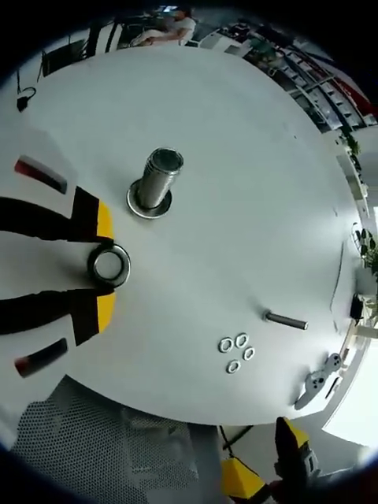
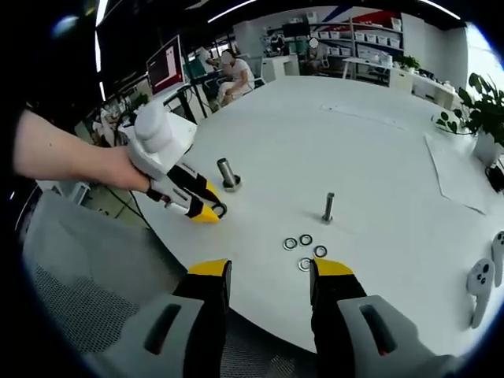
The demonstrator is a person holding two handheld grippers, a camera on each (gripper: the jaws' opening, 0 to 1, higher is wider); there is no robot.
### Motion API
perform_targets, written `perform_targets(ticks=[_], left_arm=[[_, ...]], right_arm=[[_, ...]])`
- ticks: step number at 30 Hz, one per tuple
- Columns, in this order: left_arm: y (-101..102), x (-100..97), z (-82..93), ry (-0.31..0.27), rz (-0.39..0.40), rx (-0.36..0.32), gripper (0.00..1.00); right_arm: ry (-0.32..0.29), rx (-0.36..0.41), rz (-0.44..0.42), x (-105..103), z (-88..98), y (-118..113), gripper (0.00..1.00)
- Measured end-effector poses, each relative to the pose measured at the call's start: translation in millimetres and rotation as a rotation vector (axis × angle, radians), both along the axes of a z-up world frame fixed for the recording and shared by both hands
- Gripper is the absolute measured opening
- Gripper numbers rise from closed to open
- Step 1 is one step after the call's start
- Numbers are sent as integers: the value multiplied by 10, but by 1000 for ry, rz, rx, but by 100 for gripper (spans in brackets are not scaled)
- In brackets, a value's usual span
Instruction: Place the washer onto the threaded stud by aligning its center hole with the stud, sliding it down to the base, and recovering from edge contact or off-axis alignment until the washer reaches the visible bottom stop.
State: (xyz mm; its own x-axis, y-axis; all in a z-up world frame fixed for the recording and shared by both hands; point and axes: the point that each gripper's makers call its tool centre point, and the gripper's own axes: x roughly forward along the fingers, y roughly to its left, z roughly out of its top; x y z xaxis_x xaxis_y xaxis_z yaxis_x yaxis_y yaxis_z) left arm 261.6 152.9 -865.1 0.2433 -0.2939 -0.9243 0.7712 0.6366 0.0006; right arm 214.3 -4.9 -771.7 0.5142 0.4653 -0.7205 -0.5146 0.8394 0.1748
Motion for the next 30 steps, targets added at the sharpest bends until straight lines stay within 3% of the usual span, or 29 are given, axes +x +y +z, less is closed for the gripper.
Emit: perform_targets(ticks=[16,24,30], left_arm=[[490,-94,-29,35,24,33,21],[535,-124,-12,26,3,18,21],[525,-119,-16,61,-39,53,21]], right_arm=[[4,-27,40,-49,-49,32,42],[1,-28,49,-44,-63,46,42],[7,-31,36,-45,-77,17,42]])
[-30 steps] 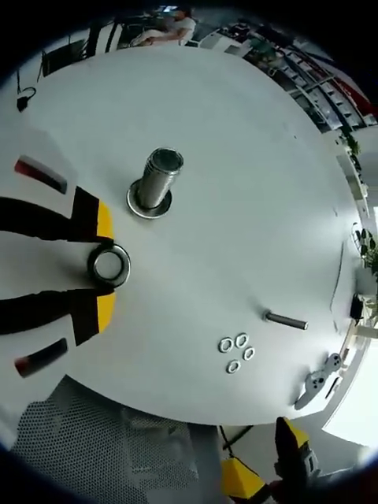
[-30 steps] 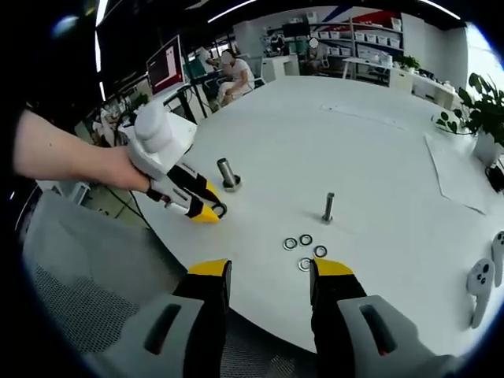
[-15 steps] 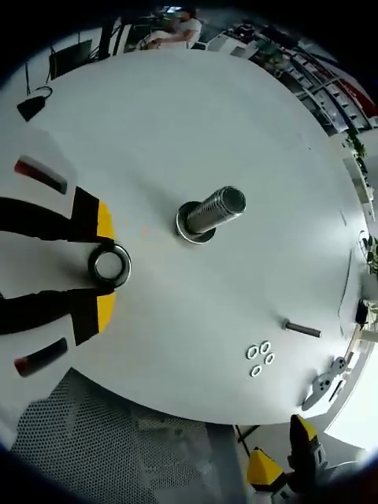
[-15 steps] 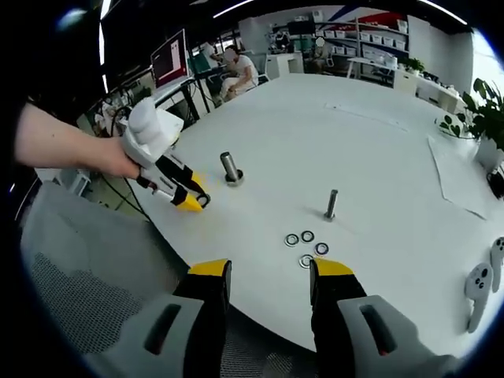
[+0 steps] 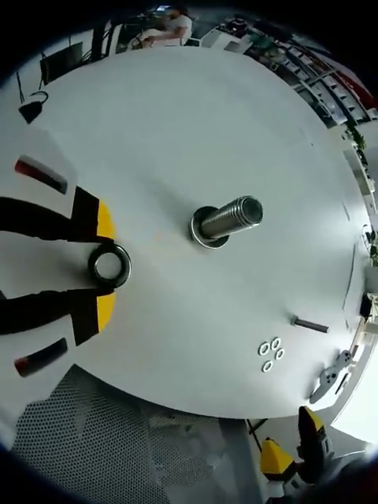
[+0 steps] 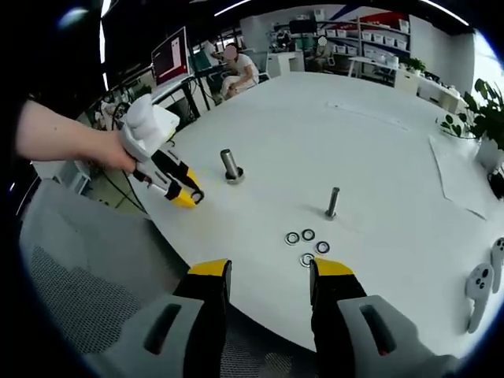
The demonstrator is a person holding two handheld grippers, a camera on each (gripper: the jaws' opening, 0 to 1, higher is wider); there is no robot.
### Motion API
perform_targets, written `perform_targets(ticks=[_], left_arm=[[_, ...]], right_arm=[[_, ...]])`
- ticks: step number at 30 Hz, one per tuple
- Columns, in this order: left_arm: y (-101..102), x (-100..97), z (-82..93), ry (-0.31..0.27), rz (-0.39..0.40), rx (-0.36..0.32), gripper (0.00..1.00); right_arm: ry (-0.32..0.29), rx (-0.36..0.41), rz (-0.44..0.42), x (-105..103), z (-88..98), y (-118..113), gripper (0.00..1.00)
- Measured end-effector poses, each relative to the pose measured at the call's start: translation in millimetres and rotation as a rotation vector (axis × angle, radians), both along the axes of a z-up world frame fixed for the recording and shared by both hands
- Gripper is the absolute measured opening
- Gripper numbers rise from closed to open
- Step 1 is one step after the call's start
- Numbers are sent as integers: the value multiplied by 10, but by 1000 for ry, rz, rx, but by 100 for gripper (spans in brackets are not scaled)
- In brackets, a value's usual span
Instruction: Place the washer onto the threaded stud by aligning its center hole with the stud, sliding it down to the base, and recovering from edge contact or off-axis alignment until the washer reaches the visible bottom stop.
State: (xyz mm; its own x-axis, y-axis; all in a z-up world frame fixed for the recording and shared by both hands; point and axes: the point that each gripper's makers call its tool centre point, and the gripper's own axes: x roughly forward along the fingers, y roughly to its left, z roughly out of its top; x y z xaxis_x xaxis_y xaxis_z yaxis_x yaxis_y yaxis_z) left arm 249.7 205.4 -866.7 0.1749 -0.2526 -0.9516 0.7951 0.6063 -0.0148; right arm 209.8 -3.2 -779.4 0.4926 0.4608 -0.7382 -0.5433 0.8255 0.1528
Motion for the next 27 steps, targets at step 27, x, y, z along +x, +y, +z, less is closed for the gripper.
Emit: perform_targets(ticks=[27], left_arm=[[32,-19,-4,15,-71,41,27]], right_arm=[[4,-2,-19,8,-16,-37,42]])
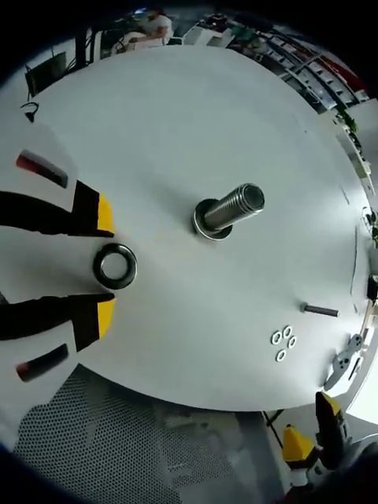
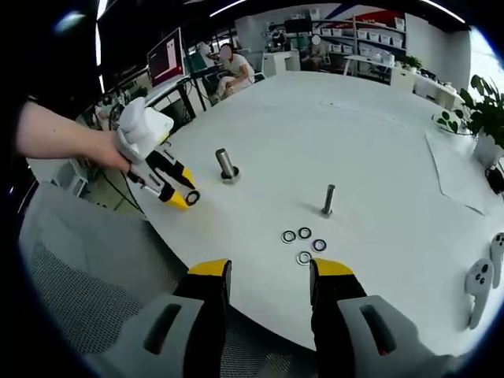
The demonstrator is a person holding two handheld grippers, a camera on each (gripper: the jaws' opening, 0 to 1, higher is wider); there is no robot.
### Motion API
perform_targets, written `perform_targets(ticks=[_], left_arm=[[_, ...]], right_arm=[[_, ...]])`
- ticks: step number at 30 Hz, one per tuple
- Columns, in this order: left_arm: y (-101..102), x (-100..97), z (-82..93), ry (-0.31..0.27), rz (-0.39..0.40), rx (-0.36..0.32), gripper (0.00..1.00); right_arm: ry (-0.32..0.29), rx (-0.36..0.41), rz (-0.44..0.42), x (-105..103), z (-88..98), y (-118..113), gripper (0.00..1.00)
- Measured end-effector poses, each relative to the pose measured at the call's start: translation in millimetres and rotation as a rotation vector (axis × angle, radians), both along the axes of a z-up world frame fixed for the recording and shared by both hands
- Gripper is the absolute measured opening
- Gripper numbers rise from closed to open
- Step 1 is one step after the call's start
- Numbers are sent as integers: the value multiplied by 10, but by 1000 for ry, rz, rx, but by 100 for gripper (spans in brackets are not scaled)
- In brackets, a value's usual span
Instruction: Place the washer onto the threaded stud by aligning its center hole with the stud, sliding it down to the base, and recovering from edge contact or off-axis alignment until the washer reaches the visible bottom stop.
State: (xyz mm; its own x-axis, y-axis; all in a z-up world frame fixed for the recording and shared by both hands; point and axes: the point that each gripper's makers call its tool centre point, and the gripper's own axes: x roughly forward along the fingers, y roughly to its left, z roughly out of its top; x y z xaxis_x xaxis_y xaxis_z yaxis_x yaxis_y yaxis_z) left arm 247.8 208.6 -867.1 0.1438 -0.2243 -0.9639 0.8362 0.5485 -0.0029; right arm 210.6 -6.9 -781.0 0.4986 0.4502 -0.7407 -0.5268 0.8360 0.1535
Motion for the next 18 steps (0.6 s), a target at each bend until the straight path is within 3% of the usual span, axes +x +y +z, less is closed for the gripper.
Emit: perform_targets(ticks=[8,11,12,18], left_arm=[[-6,-8,-10,53,-16,78,27],[-22,12,1,31,-20,52,21],[-15,13,4,31,6,37,21],[-6,20,5,36,-21,27,20]], right_arm=[[-1,2,-5,10,4,-4,42],[-2,4,-6,13,6,-3,42],[-3,5,-7,13,8,-3,42],[1,3,-5,10,1,0,42]])
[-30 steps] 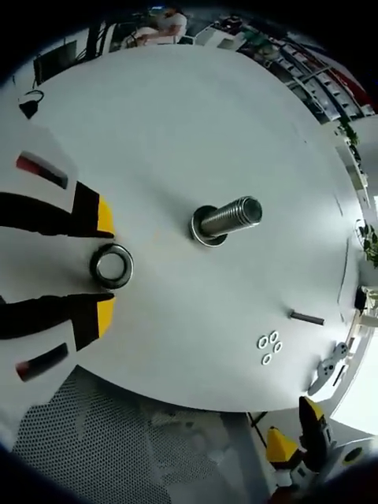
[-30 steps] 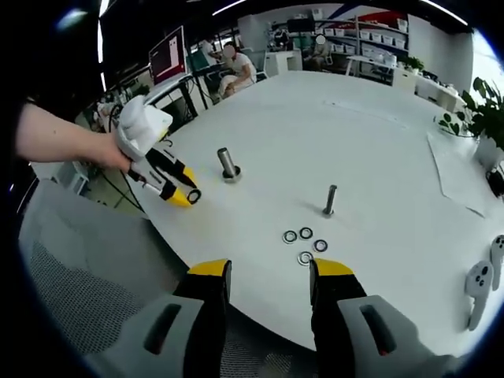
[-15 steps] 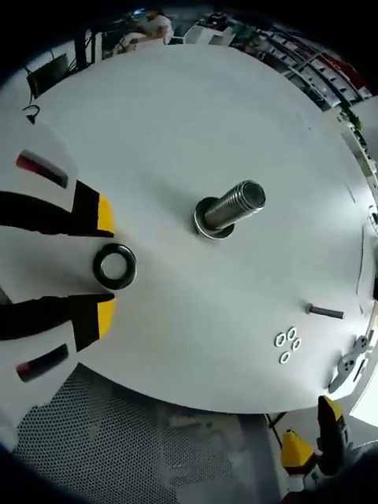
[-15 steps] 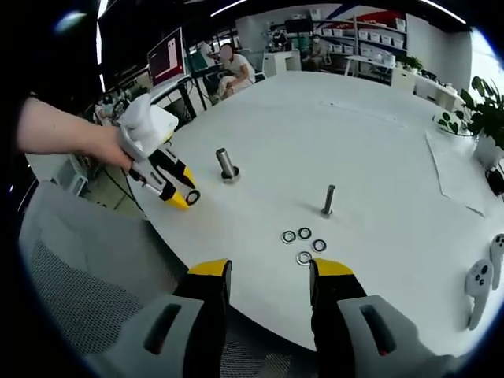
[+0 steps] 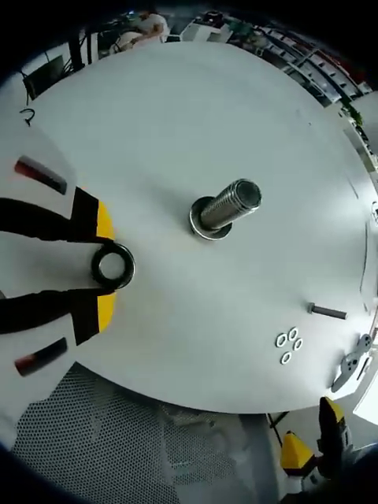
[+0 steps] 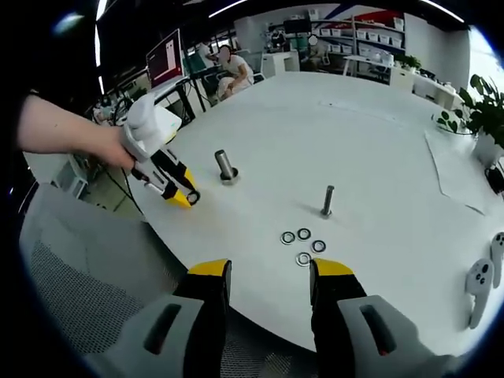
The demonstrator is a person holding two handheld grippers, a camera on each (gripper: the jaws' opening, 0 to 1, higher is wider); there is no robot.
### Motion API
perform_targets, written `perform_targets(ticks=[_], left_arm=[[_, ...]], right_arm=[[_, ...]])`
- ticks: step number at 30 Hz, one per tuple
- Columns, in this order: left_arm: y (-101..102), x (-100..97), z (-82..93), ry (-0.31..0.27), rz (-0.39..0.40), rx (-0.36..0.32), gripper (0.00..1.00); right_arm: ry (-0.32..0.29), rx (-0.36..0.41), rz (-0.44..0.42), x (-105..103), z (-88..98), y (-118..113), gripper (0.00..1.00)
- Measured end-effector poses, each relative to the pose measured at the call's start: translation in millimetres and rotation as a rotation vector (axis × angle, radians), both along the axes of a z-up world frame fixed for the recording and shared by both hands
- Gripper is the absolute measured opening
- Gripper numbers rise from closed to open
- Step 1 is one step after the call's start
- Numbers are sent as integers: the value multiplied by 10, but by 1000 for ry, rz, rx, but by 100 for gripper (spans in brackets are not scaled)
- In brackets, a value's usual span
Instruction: Place the washer onto the threaded stud by aligning its center hole with the stud, sliding it down to the base, and recovering from edge contact or off-axis alignment until the washer reaches the visible bottom stop.
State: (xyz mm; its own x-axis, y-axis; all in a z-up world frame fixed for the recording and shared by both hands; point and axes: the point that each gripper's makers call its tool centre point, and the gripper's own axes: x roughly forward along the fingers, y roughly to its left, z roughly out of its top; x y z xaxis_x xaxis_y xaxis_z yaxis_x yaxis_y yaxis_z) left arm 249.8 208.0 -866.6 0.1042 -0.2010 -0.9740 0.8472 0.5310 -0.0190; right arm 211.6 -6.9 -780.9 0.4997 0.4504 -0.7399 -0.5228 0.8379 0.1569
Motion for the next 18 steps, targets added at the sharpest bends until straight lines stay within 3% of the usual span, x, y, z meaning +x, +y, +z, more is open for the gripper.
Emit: perform_targets(ticks=[11,18], left_arm=[[-8,5,-15,55,-22,83,20],[11,-9,-2,-9,12,2,19]], right_arm=[[6,-3,-1,-8,-19,-9,42],[5,2,1,-5,-11,1,42]])
